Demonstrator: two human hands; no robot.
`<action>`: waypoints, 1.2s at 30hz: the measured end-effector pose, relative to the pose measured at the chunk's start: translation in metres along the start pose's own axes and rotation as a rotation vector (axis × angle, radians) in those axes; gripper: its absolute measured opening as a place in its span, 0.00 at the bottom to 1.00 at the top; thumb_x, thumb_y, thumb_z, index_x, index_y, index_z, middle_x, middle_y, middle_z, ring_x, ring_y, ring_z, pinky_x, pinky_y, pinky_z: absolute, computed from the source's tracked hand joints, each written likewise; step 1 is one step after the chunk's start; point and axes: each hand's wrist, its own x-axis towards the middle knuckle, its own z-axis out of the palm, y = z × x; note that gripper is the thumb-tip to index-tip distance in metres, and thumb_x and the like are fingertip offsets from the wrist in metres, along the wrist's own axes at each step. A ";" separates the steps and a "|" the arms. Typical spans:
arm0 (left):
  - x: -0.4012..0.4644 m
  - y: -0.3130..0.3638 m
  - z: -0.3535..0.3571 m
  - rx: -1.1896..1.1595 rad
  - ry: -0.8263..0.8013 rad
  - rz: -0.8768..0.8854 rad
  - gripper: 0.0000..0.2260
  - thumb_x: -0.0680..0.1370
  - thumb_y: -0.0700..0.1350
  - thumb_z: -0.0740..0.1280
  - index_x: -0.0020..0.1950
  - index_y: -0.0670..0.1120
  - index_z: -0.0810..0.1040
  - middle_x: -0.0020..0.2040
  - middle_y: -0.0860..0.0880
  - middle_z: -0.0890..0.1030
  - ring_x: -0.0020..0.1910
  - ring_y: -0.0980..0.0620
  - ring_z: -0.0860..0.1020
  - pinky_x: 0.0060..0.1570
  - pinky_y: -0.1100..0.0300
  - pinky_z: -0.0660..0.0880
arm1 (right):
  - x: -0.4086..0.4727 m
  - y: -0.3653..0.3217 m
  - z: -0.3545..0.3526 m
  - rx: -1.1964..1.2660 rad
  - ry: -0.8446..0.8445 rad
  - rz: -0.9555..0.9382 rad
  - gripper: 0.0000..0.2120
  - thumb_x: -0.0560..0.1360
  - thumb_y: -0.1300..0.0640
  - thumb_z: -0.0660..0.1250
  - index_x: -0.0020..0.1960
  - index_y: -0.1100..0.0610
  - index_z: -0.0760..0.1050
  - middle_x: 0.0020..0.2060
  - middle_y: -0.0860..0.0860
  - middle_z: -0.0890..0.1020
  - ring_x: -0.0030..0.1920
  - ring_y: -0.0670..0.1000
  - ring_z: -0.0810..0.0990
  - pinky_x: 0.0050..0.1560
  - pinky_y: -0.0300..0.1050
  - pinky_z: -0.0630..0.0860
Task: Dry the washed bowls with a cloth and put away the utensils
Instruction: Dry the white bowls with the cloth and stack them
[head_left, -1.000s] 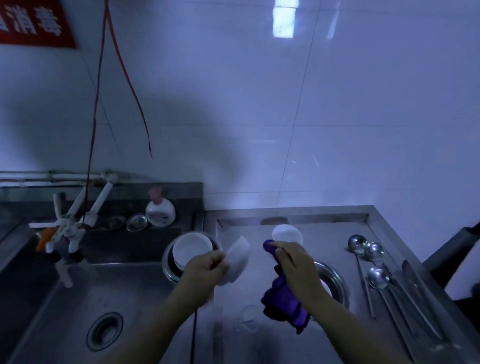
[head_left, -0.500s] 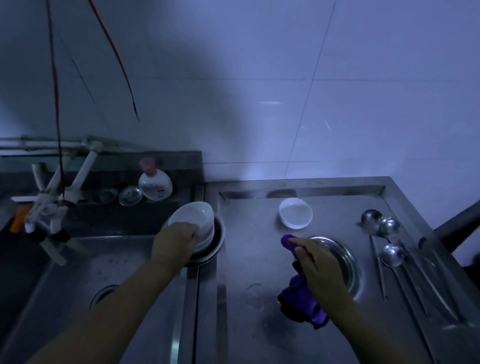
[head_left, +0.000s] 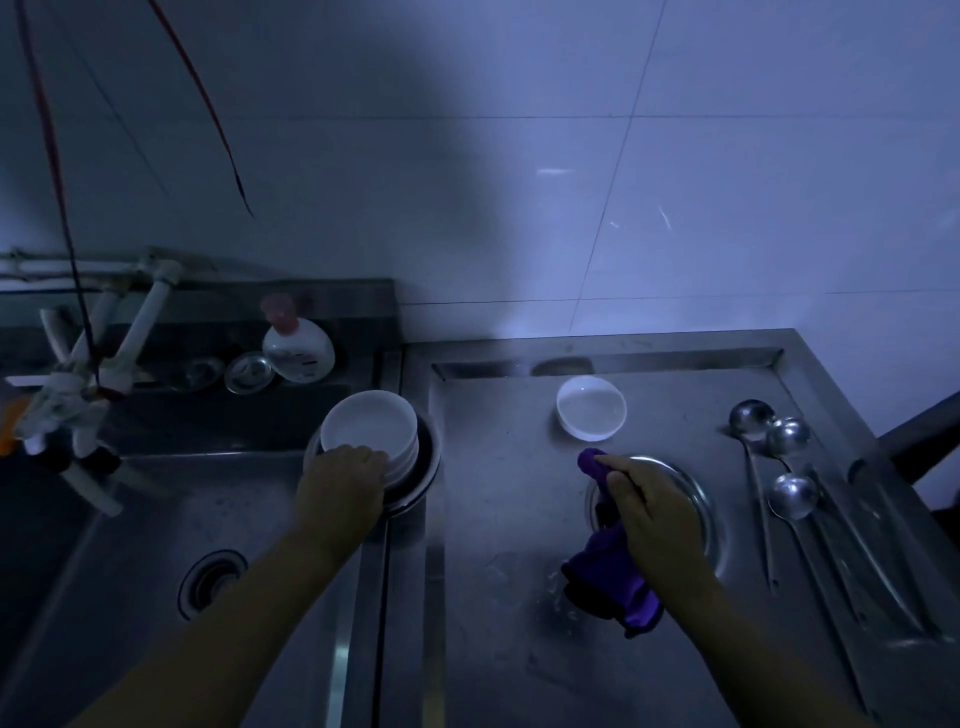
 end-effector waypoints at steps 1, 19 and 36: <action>0.000 0.004 -0.003 -0.001 0.002 -0.014 0.08 0.67 0.36 0.61 0.35 0.39 0.80 0.28 0.42 0.78 0.27 0.42 0.77 0.26 0.54 0.76 | 0.002 0.002 -0.003 -0.014 0.001 -0.002 0.12 0.78 0.67 0.61 0.55 0.54 0.77 0.46 0.47 0.79 0.46 0.36 0.77 0.45 0.23 0.68; 0.163 0.224 0.112 -0.947 -0.336 -0.702 0.13 0.73 0.41 0.66 0.52 0.33 0.77 0.49 0.36 0.81 0.50 0.40 0.80 0.40 0.59 0.70 | 0.049 0.079 -0.110 0.059 0.120 0.109 0.11 0.79 0.66 0.61 0.55 0.53 0.77 0.48 0.48 0.80 0.50 0.40 0.77 0.48 0.28 0.71; 0.176 0.235 0.129 -1.427 -0.354 -1.218 0.14 0.71 0.27 0.60 0.56 0.31 0.73 0.36 0.39 0.76 0.31 0.43 0.77 0.40 0.49 0.78 | 0.045 0.105 -0.127 0.148 0.125 0.198 0.12 0.78 0.64 0.62 0.54 0.50 0.78 0.48 0.48 0.82 0.48 0.41 0.79 0.47 0.31 0.74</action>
